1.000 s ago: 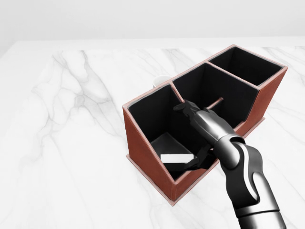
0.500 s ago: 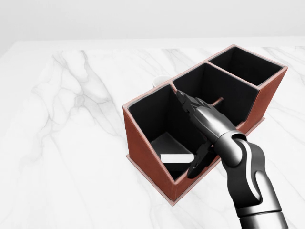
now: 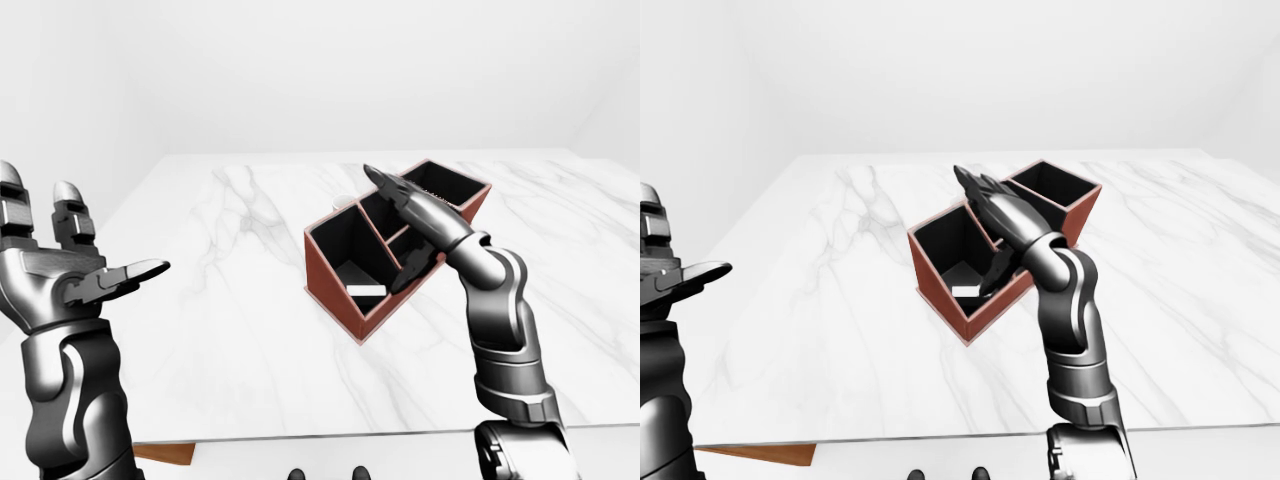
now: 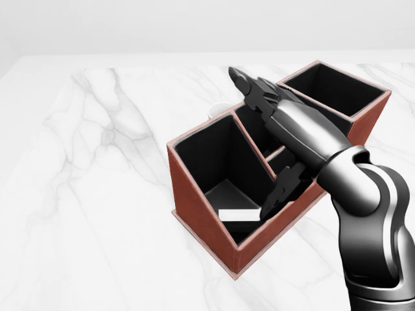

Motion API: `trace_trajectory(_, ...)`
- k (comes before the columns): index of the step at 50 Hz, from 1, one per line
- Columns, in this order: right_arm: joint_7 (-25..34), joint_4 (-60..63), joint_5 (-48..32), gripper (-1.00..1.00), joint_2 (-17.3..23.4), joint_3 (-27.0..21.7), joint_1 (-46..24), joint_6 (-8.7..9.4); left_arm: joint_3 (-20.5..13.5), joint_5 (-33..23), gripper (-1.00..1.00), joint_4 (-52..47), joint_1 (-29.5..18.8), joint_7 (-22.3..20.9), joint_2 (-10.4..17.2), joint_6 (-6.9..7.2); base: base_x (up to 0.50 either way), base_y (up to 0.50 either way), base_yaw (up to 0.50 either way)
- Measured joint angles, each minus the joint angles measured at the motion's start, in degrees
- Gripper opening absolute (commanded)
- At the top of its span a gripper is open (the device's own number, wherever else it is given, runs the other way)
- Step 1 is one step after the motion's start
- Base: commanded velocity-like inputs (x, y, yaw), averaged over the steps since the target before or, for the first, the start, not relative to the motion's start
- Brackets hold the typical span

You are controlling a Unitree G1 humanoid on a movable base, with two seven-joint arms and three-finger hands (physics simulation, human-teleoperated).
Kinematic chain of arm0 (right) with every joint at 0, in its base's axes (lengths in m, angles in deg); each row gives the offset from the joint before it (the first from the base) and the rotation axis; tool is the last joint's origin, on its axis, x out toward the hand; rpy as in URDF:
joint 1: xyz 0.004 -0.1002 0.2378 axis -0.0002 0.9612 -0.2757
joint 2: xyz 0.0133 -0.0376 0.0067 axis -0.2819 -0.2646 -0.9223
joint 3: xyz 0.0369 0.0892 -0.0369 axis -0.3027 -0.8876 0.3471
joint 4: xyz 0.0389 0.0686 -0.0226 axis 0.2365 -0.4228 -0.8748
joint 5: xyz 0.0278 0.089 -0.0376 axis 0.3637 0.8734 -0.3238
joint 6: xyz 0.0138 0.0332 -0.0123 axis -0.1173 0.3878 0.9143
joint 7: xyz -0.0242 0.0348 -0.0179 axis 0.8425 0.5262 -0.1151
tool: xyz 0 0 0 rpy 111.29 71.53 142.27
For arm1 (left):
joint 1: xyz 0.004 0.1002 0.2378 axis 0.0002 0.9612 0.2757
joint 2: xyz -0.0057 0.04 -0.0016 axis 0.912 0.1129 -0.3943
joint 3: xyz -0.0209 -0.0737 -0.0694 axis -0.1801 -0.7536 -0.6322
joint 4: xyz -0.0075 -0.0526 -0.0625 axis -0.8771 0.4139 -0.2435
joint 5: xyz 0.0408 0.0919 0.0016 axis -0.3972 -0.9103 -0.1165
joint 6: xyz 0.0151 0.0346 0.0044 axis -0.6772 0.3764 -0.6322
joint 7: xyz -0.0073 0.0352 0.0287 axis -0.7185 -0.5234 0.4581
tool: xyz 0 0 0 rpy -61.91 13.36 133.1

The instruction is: Pick up the book and place it in the left compartment of the caddy.

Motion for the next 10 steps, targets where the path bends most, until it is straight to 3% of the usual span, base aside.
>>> trace_trajectory(10,0.0,6.3,4.7,1.0,1.6,-1.1,-0.1,0.0,-0.1,0.0,1.0,-0.3,0.1,-0.1,-0.1,0.0,0.0,0.0,0.0)
